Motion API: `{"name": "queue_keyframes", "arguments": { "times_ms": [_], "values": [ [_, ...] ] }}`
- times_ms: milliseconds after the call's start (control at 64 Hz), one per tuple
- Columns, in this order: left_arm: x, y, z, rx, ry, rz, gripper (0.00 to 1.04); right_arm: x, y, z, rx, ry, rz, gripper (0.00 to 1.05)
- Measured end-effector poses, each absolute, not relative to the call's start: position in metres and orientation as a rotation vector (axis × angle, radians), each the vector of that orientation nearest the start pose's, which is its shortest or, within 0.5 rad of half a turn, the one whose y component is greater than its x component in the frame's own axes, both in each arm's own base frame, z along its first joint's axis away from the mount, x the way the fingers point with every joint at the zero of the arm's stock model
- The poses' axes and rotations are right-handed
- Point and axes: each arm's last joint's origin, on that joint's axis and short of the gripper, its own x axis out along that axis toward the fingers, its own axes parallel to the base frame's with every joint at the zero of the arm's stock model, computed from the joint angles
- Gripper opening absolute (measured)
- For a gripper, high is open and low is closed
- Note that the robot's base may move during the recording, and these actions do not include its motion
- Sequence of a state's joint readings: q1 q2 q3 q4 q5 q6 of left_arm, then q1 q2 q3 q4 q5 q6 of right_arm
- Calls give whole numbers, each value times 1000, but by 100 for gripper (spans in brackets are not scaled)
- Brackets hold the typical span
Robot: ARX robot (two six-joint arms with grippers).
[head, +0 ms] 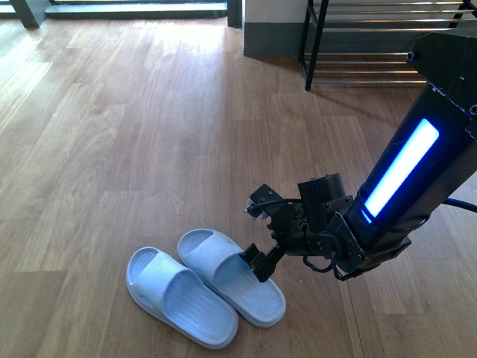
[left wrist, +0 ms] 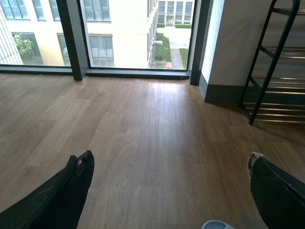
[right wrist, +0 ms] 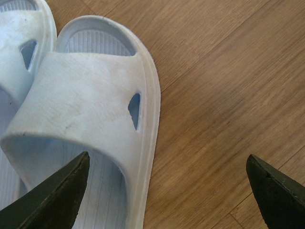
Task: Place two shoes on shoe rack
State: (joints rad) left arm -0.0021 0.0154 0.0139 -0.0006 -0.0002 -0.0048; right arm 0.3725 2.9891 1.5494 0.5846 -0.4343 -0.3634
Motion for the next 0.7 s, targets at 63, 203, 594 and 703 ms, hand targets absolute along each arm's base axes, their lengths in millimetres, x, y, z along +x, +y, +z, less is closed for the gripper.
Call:
{"name": "queue_keyframes", "arguments": {
  "times_ms": [63, 203, 594, 703],
  "values": [
    [98, 0, 167, -5, 2, -2, 95, 398, 170, -164, -292, 744, 926, 96],
    [98, 0, 167, -5, 2, -2, 95, 397, 174, -169, -309, 746, 940, 96],
    [98, 0, 167, -5, 2, -2, 95, 397, 189, -198, -305, 761, 879, 62],
    [98, 0, 167, -5, 2, -2, 95, 398, 189, -199, -284, 760, 855, 35]
  ]
}}
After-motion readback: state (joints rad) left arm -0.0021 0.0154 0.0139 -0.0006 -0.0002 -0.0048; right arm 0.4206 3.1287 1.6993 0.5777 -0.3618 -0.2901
